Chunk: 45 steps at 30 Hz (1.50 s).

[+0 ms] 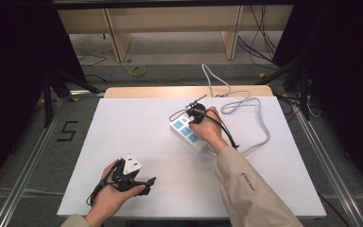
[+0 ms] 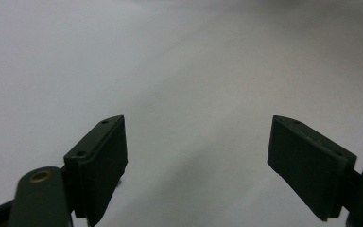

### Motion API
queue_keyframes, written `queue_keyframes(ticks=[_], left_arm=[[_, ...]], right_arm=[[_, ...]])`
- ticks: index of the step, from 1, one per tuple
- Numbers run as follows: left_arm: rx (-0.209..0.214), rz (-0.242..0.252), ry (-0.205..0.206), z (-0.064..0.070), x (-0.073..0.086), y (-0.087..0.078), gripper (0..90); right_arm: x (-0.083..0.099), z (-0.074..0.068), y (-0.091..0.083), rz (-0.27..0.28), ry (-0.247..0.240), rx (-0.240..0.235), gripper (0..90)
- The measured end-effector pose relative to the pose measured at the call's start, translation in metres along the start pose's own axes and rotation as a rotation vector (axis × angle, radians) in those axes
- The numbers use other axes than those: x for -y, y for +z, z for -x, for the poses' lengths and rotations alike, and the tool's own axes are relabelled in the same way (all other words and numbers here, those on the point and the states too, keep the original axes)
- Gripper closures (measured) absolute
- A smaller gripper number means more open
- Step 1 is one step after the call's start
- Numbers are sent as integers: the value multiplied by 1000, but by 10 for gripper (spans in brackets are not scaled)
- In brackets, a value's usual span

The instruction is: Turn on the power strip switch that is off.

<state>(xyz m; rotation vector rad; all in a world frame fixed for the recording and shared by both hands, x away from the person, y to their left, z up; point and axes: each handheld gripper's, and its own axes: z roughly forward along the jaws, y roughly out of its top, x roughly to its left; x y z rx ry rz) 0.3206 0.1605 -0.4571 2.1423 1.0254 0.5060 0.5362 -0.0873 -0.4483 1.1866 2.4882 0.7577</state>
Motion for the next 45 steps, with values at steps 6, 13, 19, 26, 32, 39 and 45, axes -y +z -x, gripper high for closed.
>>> queue_keyframes(ticks=[6, 13, 19, 26, 32, 39, 45], left_arm=[[-1, 0, 2, 0, 0, 0, 204], [-1, -2, 1, 0, 0, 0, 204], [-3, -2, 0, 0, 0, -1, 204], [-4, -1, -3, -1, 1, -1, 205], [-4, -2, -3, -1, 1, -1, 205], [-4, -2, -4, -1, 1, -1, 205], [-3, -3, -4, -1, 1, -1, 205]], right_arm=[[1, 0, 0, 4, 3, 4, 900], [2, 0, 0, 10, 10, 0, 900], [2, 0, 0, 12, 14, 2, 900], [2, 0, 0, 17, 18, 3, 900], [3, -1, 0, 20, 20, 6, 900], [3, -1, 0, 21, 19, 6, 900], [3, -1, -1, 23, 19, 5, 900]])
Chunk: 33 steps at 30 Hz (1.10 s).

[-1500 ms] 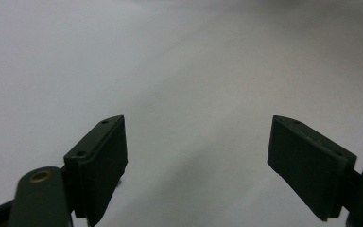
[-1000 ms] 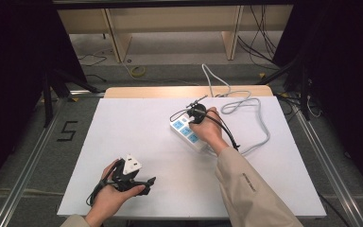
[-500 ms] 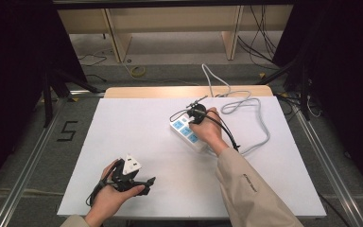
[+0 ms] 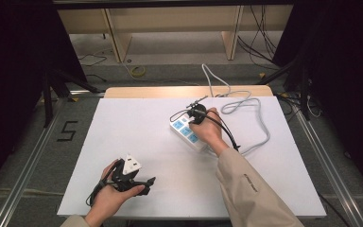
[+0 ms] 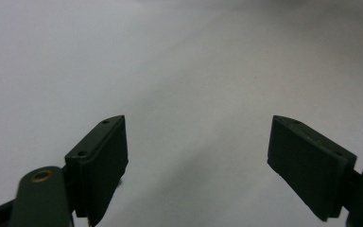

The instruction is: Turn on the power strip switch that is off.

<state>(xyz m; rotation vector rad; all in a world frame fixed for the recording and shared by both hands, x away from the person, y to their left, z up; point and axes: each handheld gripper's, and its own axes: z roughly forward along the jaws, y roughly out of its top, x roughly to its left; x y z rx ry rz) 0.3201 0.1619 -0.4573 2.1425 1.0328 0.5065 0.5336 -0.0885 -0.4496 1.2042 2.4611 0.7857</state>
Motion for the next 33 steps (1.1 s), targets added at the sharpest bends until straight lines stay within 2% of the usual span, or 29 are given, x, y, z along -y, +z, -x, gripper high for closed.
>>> queue_keyframes(ticks=[15, 20, 26, 33], left_arm=[[2, -1, -1, 0, 0, 0, 206], [3, -2, -1, 0, 0, 0, 206], [1, -2, -1, 0, 0, 0, 206], [0, -1, 3, 0, 0, 0, 206]], right_arm=[[0, 1, 0, 1, -1, -3, 900], [-1, 1, -1, 5, 1, -8, 861], [-1, 0, -2, 18, -21, -5, 812], [-1, 2, -8, 25, -11, -4, 766]])
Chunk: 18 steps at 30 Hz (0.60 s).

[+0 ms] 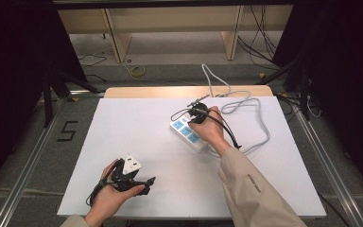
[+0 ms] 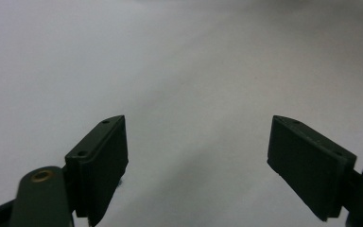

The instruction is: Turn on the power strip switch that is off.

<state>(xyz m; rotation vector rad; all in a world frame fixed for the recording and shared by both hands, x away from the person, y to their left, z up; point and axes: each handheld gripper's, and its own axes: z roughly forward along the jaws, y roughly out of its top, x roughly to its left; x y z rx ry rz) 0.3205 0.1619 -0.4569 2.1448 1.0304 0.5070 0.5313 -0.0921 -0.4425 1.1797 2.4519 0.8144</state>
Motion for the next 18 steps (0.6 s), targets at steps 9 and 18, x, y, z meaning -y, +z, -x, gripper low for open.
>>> queue_keyframes(ticks=[9, 18], left_arm=[[-2, -1, -3, 0, 0, 0, 204], [-6, -2, -3, 0, 0, 0, 204]], right_arm=[[5, 6, -7, 14, 17, 0, 718], [12, 9, -22, 30, 21, -7, 664]])
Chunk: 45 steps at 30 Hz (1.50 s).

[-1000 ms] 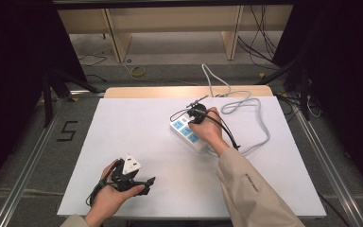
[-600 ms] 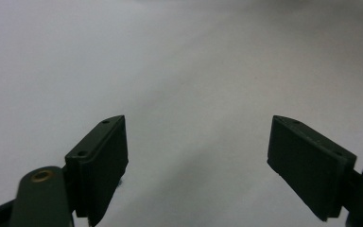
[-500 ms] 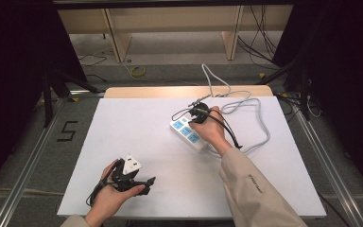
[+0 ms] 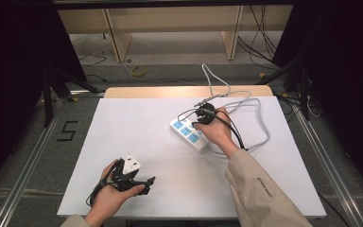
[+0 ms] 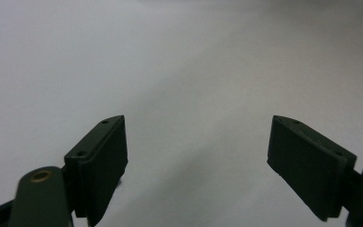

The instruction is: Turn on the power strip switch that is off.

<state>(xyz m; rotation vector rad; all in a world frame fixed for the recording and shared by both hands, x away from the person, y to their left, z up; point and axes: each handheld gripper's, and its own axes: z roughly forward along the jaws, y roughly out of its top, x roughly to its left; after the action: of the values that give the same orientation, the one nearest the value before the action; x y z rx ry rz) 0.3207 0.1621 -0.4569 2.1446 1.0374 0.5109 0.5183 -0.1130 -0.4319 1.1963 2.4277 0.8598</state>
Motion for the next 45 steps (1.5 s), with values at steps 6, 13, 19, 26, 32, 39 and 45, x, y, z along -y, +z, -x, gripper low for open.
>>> queue_keyframes(ticks=[6, 13, 19, 26, 32, 39, 45], left_arm=[[-2, 0, -1, 1, 0, 0, 204], [-4, -3, 0, 0, 0, 0, 204], [-6, -3, -2, 0, 0, 0, 204], [-7, -2, -3, 0, 0, 0, 204], [-7, -2, -3, 0, 0, 0, 204], [-12, 5, -8, 0, 0, 0, 206], [-15, 7, -11, -1, 0, -1, 206]], right_arm=[[8, 3, -11, 11, 13, -9, 633], [21, 10, -23, 20, 31, -38, 605], [29, 13, -34, 48, 34, -44, 598], [39, 16, -47, 55, 32, -56, 583], [48, 19, -58, 71, 32, -67, 576], [61, 19, -71, 87, 12, -70, 572], [73, 22, -80, 93, 17, -72, 569]])
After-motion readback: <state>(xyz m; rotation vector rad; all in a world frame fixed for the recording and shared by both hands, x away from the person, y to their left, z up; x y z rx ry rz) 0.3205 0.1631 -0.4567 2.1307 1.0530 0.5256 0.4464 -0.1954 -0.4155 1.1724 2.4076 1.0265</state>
